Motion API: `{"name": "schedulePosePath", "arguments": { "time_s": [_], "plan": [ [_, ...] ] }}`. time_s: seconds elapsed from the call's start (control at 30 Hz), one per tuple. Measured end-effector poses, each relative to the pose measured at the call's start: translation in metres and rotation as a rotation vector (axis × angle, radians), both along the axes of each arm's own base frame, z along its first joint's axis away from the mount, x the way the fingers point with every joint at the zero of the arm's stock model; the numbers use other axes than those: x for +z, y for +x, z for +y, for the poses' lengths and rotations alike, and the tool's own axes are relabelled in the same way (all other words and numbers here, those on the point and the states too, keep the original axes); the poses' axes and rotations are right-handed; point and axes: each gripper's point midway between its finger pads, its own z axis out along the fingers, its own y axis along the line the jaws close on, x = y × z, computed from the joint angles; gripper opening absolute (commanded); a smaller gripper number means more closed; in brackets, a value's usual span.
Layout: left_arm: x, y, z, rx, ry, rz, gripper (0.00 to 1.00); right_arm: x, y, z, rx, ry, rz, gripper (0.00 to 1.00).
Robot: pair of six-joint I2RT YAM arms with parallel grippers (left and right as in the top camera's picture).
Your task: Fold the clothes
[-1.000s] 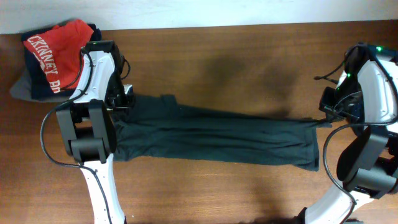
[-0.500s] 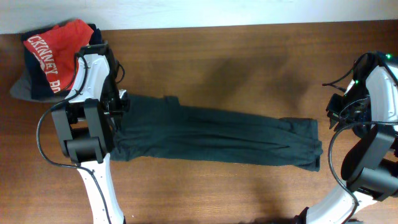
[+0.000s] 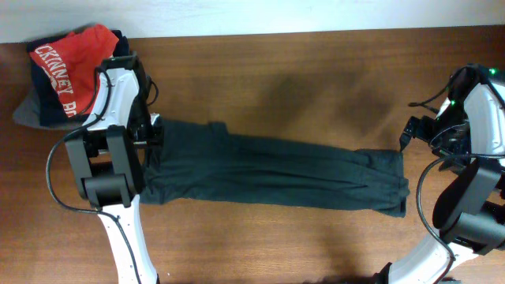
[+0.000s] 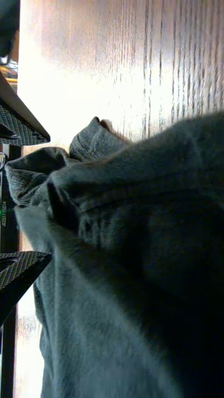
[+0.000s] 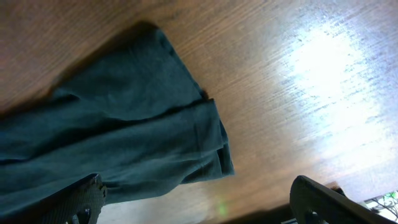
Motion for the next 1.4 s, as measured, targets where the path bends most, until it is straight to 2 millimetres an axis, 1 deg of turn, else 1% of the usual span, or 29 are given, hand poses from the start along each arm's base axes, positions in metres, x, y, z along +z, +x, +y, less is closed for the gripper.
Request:
{"name": "schedulePosePath", "arguments": {
  "time_s": [0.07, 0.1, 0.17, 0.23, 0.27, 0.3, 0.33, 0.4, 0.43, 0.57, 0.67, 0.73, 0.8, 0.83, 0.93, 1.1, 1.17, 1.23, 1.4],
  "plan": [
    [0.008, 0.006, 0.0, 0.001, 0.0, -0.036, 0.54, 0.0, 0.003, 0.001, 0.0, 0.01, -0.014, 0.99],
    [0.013, 0.01, 0.0, 0.002, -0.001, -0.06, 0.55, 0.0, 0.005, 0.003, 0.004, 0.018, -0.022, 0.99],
    [0.029, 0.02, 0.0, 0.002, 0.003, -0.128, 0.56, 0.0, 0.008, 0.006, 0.016, 0.042, -0.041, 0.99],
    [0.049, 0.03, 0.001, 0.002, 0.007, -0.203, 0.63, 0.0, 0.01, 0.01, 0.022, 0.065, -0.052, 0.99],
    [0.058, 0.035, 0.001, 0.0, 0.008, -0.242, 0.72, 0.0, 0.01, 0.012, 0.024, 0.074, -0.056, 0.99],
    [0.068, 0.04, 0.001, -0.001, 0.01, -0.288, 0.78, 0.0, 0.011, 0.013, 0.027, 0.084, -0.061, 0.99],
    [0.075, 0.044, 0.001, 0.001, 0.011, -0.321, 0.81, 0.0, 0.012, 0.014, 0.029, 0.091, -0.064, 0.99],
    [0.086, 0.054, 0.001, 0.004, 0.011, -0.393, 0.82, 0.001, 0.013, 0.016, 0.034, 0.102, -0.07, 0.99],
    [0.087, 0.061, 0.0, 0.005, 0.007, -0.426, 0.82, 0.001, 0.013, 0.016, 0.034, 0.105, -0.073, 0.99],
    [0.086, 0.091, -0.008, -0.016, -0.049, -0.548, 0.81, 0.001, 0.015, 0.02, 0.041, 0.114, -0.079, 0.99],
    [0.088, 0.108, -0.011, -0.036, -0.076, -0.622, 0.81, 0.001, 0.018, 0.026, 0.064, 0.113, -0.084, 0.99],
    [0.089, 0.118, -0.012, -0.044, -0.083, -0.661, 0.79, 0.0, 0.022, 0.031, 0.087, 0.111, -0.091, 0.99],
    [0.09, 0.123, -0.013, -0.048, -0.089, -0.681, 0.74, 0.0, 0.029, 0.04, 0.12, 0.107, -0.106, 0.99],
    [0.091, 0.124, -0.014, -0.05, -0.093, -0.687, 0.73, 0.0, 0.03, 0.042, 0.127, 0.108, -0.11, 0.99],
    [0.091, 0.126, -0.014, -0.055, -0.097, -0.693, 0.73, -0.005, 0.04, 0.054, 0.167, 0.104, -0.134, 0.99],
    [0.088, 0.125, -0.016, -0.053, -0.101, -0.687, 0.73, -0.011, 0.045, 0.069, 0.199, 0.103, -0.144, 0.99],
    [0.082, 0.124, -0.019, -0.048, -0.109, -0.669, 0.73, -0.012, 0.046, 0.072, 0.206, 0.104, -0.145, 0.99],
    [0.07, 0.122, -0.025, -0.044, -0.13, -0.632, 0.73, -0.012, 0.046, 0.074, 0.21, 0.105, -0.145, 0.99],
    [0.023, 0.117, -0.042, -0.051, -0.173, -0.516, 0.73, -0.012, 0.046, 0.075, 0.213, 0.106, -0.145, 0.99]
  ]
}}
